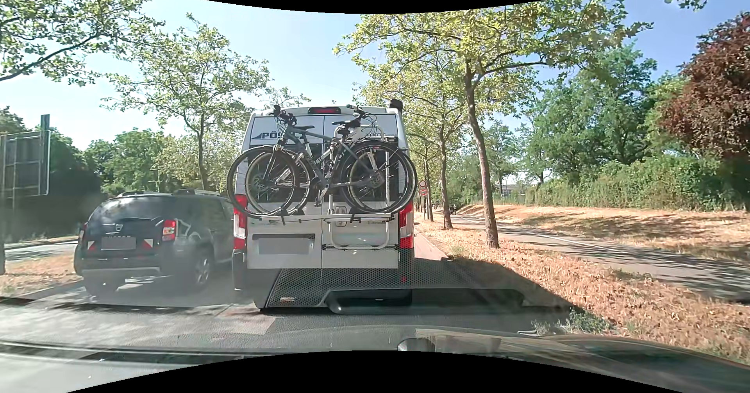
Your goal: Follow the waypoints while adhering to traffic rules and regulations
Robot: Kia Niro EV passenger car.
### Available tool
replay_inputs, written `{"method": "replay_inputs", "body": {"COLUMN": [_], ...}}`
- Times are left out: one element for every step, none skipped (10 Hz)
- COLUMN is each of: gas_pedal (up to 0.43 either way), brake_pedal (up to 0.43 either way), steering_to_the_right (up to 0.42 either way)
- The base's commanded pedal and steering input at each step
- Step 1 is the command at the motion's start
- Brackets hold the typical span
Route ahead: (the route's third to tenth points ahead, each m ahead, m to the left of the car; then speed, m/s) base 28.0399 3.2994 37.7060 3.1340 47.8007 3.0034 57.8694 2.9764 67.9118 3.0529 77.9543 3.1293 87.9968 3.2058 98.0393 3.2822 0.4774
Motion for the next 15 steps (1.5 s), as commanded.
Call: {"method": "replay_inputs", "body": {"gas_pedal": [0.000,0.000,0.000,0.000,0.000,0.000,0.000,0.000,0.000,0.000,0.000,0.000,0.000,0.000,0.000], "brake_pedal": [0.091,0.091,0.098,0.104,0.110,0.110,0.110,0.104,0.110,0.110,0.110,0.110,0.104,0.104,0.098], "steering_to_the_right": [0.003,0.003,0.003,0.003,0.003,0.003,0.003,0.003,0.003,0.003,0.003,0.003,0.003,0.003,0.003]}}
